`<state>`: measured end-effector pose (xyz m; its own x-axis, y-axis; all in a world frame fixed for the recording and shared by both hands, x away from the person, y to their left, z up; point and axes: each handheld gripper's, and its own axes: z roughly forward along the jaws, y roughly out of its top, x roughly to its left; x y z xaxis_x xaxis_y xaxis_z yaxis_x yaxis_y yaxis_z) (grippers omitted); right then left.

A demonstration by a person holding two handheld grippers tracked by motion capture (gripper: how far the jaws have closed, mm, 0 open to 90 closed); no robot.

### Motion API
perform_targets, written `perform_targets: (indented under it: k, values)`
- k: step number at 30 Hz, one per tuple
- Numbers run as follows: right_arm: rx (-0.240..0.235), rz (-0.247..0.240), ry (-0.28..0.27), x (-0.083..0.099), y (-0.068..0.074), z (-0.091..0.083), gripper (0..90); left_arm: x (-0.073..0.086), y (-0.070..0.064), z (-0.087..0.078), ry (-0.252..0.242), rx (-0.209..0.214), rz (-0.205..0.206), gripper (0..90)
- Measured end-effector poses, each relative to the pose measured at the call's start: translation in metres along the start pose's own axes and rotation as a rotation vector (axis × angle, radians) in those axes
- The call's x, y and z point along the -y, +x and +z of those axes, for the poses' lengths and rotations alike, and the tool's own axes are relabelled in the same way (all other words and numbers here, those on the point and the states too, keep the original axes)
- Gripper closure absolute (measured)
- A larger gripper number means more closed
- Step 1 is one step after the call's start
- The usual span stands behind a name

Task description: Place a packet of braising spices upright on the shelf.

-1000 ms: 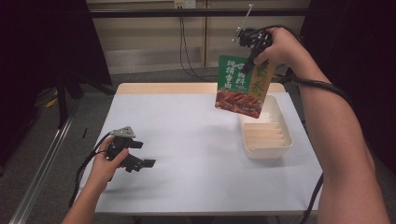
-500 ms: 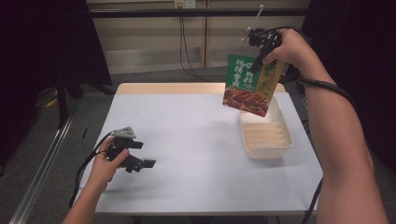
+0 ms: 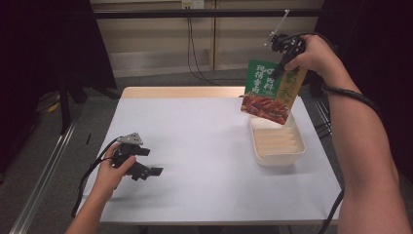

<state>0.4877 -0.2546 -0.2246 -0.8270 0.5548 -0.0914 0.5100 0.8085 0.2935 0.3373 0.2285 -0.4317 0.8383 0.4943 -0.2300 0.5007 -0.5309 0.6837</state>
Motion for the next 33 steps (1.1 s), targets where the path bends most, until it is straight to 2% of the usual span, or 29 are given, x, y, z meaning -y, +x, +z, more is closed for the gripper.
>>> perform_targets:
  k: [4, 6, 9, 10, 13, 14, 18, 19, 23, 26, 29, 30, 32, 33]
  values:
    - [0.001, 0.016, 0.014, 0.012, -0.003, 0.002, 90.0, 0.0, 0.0, 0.002, 0.0, 0.008, -0.004, 0.6]
    - [-0.003, 0.03, 0.021, 0.02, -0.003, 0.004, 90.0, 0.0, -0.001, 0.002, -0.004, -0.002, -0.005, 0.6]
    - [-0.01, 0.07, 0.017, 0.029, -0.006, 0.005, 90.0, 0.0, -0.002, 0.002, 0.01, -0.005, 0.0, 0.6]
    - [-0.003, 0.071, 0.017, 0.031, -0.007, 0.006, 90.0, 0.001, -0.002, 0.003, -0.005, -0.002, -0.003, 0.6]
    - [0.005, 0.079, 0.043, 0.034, -0.008, 0.009, 90.0, 0.001, -0.002, 0.001, 0.01, -0.006, 0.002, 0.6]
    - [-0.005, 0.079, 0.036, 0.035, -0.008, 0.01, 90.0, 0.001, -0.003, 0.002, -0.006, 0.0, -0.002, 0.6]
    - [-0.011, 0.1, 0.023, 0.038, -0.008, 0.005, 90.0, 0.001, -0.002, 0.004, 0.007, 0.0, 0.001, 0.6]
    - [-0.007, 0.09, 0.029, 0.039, -0.009, 0.003, 90.0, 0.001, -0.002, 0.004, 0.014, 0.0, 0.0, 0.6]
    - [0.005, 0.102, 0.033, 0.043, -0.012, 0.001, 90.0, 0.002, -0.002, 0.006, 0.008, 0.002, 0.0, 0.6]
    - [0.001, 0.103, 0.049, 0.043, -0.012, 0.01, 90.0, 0.001, -0.002, 0.006, 0.009, 0.002, -0.003, 0.6]
    - [-0.01, 0.108, 0.061, 0.04, -0.012, 0.025, 89.9, 0.002, -0.002, 0.006, 0.009, 0.002, -0.003, 0.6]
    - [0.0, 0.109, 0.066, 0.04, -0.012, 0.029, 88.2, 0.002, -0.002, 0.005, 0.011, 0.002, -0.003, 0.6]
    - [0.064, 0.156, 0.031, 0.037, -0.014, 0.03, 67.0, 0.002, -0.002, 0.005, 0.014, 0.003, -0.003, 0.6]
    - [0.075, 0.149, 0.007, 0.037, -0.015, 0.027, 64.8, 0.002, -0.002, 0.004, 0.025, -0.004, 0.0, 0.6]
